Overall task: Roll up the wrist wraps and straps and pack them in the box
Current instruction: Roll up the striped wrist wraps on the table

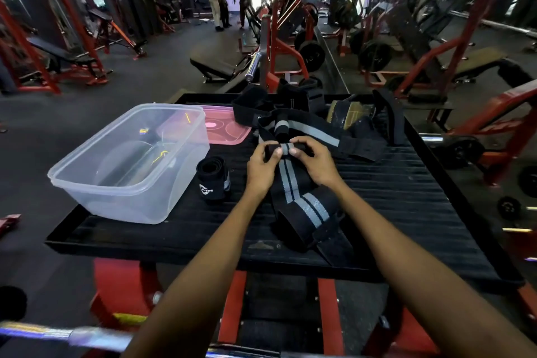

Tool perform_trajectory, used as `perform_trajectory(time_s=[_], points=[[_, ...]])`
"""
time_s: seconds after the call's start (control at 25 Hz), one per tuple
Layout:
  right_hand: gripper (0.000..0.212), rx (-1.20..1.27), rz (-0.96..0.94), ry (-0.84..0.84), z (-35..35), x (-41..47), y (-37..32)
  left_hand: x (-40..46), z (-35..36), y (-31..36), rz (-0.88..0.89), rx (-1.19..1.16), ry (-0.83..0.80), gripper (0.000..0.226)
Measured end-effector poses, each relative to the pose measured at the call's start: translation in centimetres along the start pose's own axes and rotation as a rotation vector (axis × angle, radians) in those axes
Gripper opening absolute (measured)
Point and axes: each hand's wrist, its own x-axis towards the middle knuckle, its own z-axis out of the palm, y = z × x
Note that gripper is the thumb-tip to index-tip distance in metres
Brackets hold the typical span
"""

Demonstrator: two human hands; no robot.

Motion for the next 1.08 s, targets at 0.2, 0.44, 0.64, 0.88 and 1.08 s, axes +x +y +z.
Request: perform_trajectory(time_s=[0.2, 0.44, 0.64, 0.88, 1.08], points=[[0.021, 0.146, 0.049, -0.026, -0.6, 0.0, 0.0, 0.0, -0.3, 0.0, 0.045, 0.048, -0.011, 0.024], [0.012, 0.129, 0.005, -0.007, -0.3, 0.1, 0.0, -0.6, -0.5, 1.2, 0.046, 0.074, 0.059, 0.019], [0.010, 0.098, -0.041, 0.023, -0.2, -0.1, -0.2, -0.5, -0.4, 0.6, -0.011, 0.179, 0.108, 0.035], [0.019, 0.092, -0.071, -0.017, -0.4, -0.1, -0.1, -0.7, -0.5, 1.0, 0.037, 0.081, 0.060, 0.008], [0.024, 0.082, -0.075, -0.039, -0.5, -0.1, 0.1, -0.9, -0.5, 0.7, 0.058, 0.061, 0.033, 0.020]])
